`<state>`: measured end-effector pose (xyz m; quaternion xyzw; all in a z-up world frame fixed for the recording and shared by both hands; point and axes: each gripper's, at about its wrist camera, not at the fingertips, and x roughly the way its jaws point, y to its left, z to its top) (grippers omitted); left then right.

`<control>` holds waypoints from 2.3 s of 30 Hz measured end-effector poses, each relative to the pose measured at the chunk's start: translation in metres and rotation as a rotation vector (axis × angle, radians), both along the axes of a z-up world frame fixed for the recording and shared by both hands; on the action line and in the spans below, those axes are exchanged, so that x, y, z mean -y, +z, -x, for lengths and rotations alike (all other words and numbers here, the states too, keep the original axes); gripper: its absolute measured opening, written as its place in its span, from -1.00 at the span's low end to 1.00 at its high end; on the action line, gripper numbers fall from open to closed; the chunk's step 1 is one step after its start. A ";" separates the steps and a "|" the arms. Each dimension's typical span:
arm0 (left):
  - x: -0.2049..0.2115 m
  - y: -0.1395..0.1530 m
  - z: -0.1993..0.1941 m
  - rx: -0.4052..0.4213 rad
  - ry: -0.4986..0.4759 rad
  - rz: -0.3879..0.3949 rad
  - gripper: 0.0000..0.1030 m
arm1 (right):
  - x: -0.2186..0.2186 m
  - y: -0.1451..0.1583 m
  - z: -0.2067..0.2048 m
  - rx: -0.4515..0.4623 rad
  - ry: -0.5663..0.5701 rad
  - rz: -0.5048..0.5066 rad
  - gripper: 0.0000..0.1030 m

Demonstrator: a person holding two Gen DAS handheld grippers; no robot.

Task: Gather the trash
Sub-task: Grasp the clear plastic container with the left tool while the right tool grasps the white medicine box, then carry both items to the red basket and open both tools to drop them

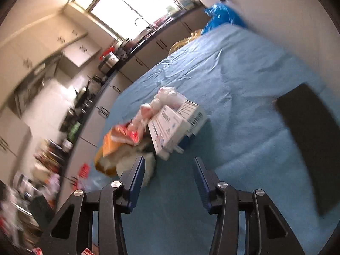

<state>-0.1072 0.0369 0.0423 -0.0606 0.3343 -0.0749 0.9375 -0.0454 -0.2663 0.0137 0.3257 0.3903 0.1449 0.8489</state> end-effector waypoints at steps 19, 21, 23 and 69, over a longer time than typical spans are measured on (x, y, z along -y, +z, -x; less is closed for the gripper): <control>-0.012 0.006 0.012 0.085 0.031 -0.024 -0.24 | -0.020 0.029 0.039 0.223 -0.063 0.107 -0.76; -0.012 0.009 0.016 0.097 0.033 -0.027 -0.24 | -0.026 0.037 0.053 0.258 -0.061 0.144 -0.76; -0.012 0.011 0.019 0.104 0.035 -0.030 -0.24 | -0.036 0.044 0.066 0.294 -0.048 0.185 -0.76; -0.153 0.036 0.032 0.119 0.332 0.002 -0.24 | -0.244 0.063 0.042 0.351 0.487 0.291 -0.76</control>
